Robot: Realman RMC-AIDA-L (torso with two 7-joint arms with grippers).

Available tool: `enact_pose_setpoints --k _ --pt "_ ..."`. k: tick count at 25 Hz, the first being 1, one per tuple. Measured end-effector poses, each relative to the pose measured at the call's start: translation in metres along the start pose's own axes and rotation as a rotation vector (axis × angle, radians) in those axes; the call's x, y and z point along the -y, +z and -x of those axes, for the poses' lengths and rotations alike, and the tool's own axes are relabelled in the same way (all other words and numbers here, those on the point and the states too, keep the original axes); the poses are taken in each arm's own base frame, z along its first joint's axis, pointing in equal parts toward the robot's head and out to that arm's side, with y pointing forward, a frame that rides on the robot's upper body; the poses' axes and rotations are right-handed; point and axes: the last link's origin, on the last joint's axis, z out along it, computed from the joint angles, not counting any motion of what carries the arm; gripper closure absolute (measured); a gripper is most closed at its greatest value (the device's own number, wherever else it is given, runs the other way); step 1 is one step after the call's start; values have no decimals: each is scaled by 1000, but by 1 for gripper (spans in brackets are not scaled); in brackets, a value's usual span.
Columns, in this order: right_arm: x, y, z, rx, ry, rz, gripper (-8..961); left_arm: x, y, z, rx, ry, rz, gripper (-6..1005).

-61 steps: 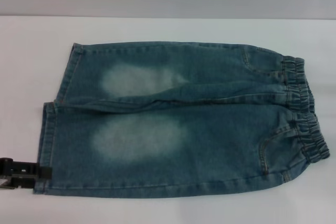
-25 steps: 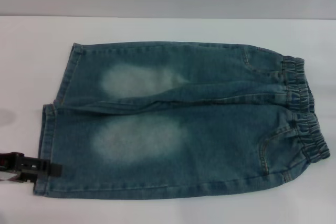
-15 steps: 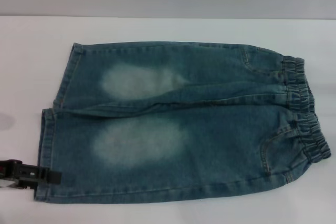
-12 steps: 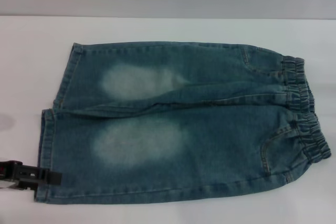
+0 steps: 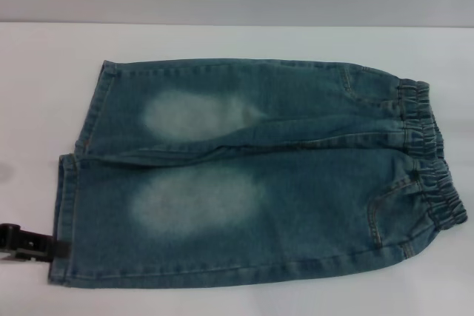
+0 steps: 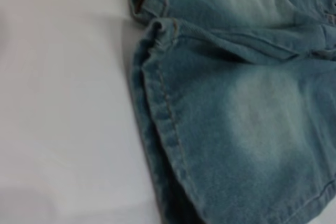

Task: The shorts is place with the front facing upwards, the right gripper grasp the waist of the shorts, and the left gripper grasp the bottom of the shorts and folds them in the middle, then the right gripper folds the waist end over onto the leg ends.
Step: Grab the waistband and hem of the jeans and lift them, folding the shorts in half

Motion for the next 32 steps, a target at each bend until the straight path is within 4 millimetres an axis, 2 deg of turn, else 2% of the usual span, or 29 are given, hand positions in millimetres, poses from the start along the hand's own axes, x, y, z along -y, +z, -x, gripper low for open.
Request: enact_pose_setpoints --k 8,10,17,21,26,29,32 --pt "4 -4 0 2 2 -12 443 1 0 3 -2 0 -6 649" --pt "5 -5 0 3 3 -16 443 1 0 3 1 0 -6 878" --pt "5 -7 0 3 4 -19 444 -4 -10 3 -45 -13 53 938" --pt "5 -8 -1 1 7 -21 444 -8 -9 7 4 -14 76 973" --pt "5 -8 -2 0 10 -21 444 -9 -6 9 20 -33 83 929" --pt "5 -10 -2 1 13 -21 445 -8 -10 9 -14 -55 92 818" --pt "6 -13 -3 2 14 -22 445 -8 -19 4 -146 -65 144 708"
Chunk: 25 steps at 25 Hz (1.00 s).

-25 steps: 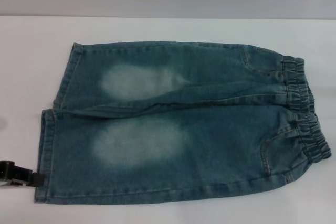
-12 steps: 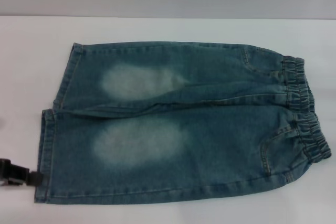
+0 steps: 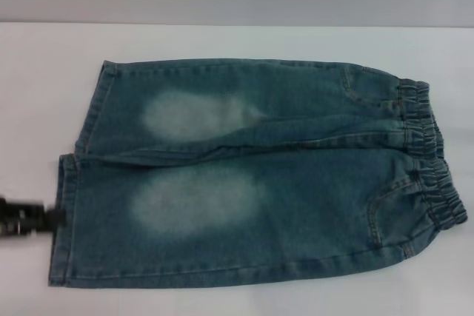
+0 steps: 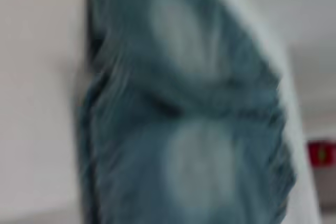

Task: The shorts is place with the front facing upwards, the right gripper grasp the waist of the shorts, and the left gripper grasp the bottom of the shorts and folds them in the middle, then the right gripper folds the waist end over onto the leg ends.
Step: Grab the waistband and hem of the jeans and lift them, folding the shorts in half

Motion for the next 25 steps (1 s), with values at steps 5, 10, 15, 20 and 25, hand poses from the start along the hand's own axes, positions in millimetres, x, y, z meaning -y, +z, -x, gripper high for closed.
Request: enact_pose_setpoints --k 5,10,15,20,25 --pt "1 -2 -1 -3 2 -4 445 -9 -3 -12 -206 84 121 478" --pt "0 -3 -2 -4 8 -2 445 -19 4 -24 -392 208 212 431" --pt "-1 -3 -2 -2 10 4 446 -24 13 -33 -496 295 263 409" --pt "1 -7 -1 4 10 1 446 -25 9 -41 -465 270 244 472" --pt "2 -9 -1 8 14 -8 446 -22 -14 -43 -380 181 210 484"
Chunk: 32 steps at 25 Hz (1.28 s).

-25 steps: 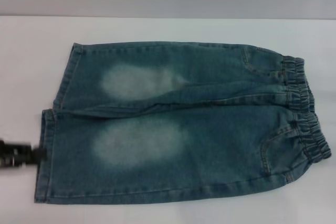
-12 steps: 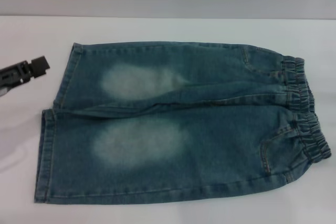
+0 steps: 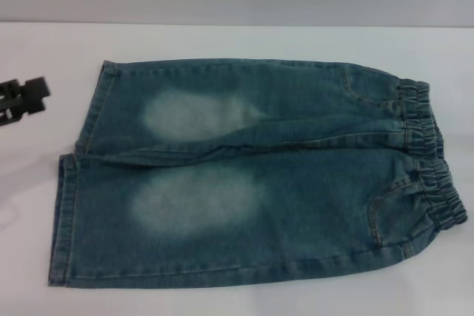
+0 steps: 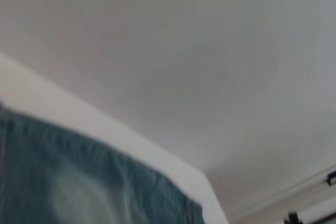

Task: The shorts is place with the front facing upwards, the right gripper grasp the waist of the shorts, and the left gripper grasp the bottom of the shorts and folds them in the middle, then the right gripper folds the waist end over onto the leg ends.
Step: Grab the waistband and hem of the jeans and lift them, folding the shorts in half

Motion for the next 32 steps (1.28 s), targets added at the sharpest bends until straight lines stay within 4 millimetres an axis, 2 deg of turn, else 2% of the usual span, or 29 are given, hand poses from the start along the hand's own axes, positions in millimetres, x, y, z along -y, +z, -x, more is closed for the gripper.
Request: enact_pose_setpoints --k 5,19,32 --pt "1 2 0 6 7 -17 447 -6 -13 3 178 -91 -24 351" --pt "2 12 -4 -18 17 -62 447 11 -18 32 496 -185 -247 384" --pt "2 17 -6 -37 15 -73 448 21 -10 45 555 -199 -316 387"
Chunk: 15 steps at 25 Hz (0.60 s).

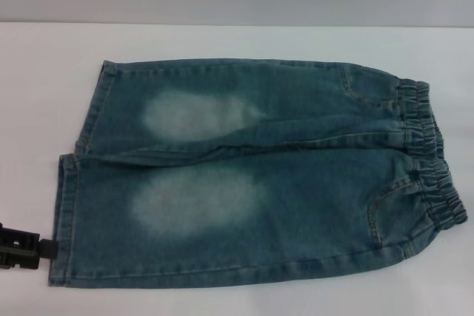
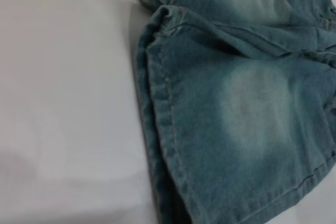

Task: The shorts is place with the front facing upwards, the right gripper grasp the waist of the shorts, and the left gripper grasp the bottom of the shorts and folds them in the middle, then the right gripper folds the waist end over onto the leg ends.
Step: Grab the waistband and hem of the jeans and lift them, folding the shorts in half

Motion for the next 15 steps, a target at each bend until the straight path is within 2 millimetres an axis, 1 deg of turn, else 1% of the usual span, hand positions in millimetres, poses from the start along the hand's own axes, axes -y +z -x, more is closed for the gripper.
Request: enact_pose_setpoints --k 6,15 --pt "0 2 1 2 -4 1 449 6 5 2 25 1 -45 388" --pt "1 3 3 3 -8 0 449 6 10 3 29 -2 -41 389"
